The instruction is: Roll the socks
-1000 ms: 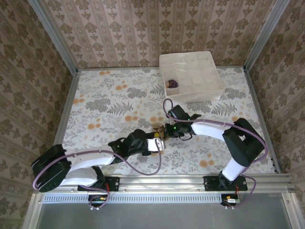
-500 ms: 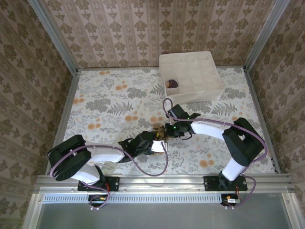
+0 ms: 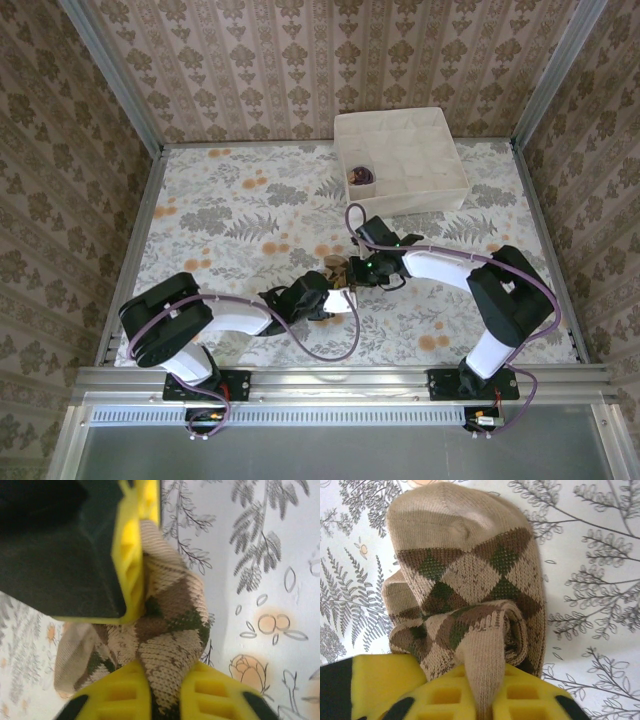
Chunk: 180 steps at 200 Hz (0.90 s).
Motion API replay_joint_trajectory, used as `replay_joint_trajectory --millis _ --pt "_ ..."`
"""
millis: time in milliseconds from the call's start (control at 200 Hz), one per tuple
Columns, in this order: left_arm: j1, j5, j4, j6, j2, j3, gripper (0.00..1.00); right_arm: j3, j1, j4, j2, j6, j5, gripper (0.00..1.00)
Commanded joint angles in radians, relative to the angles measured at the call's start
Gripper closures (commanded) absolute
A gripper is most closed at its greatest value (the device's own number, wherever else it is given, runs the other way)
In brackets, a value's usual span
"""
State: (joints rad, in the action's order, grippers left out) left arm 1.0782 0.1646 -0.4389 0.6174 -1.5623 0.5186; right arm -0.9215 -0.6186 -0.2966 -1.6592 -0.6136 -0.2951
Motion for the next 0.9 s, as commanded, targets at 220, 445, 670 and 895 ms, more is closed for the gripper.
replay_joint_trajectory --millis 220,445,670,895 --pt "-0.115 -0.252 0.094 -0.395 0.035 -0.049 1.0 0.047 0.011 -0.074 0.154 -0.036 0.002 0.56" --pt "-0.255 -0.494 0.007 -0.595 0.046 -0.113 1.0 0.088 0.014 -0.041 0.243 -0.063 0.06 0.52" --pt "-0.395 -0.67 -0.061 -0.727 0.021 -0.125 1.0 0.11 0.014 0.037 0.233 -0.097 0.056 0.49" --pt "-0.49 -0.828 -0.121 -0.814 -0.065 -0.106 1.0 0.095 0.006 0.15 0.153 -0.129 0.021 0.48"
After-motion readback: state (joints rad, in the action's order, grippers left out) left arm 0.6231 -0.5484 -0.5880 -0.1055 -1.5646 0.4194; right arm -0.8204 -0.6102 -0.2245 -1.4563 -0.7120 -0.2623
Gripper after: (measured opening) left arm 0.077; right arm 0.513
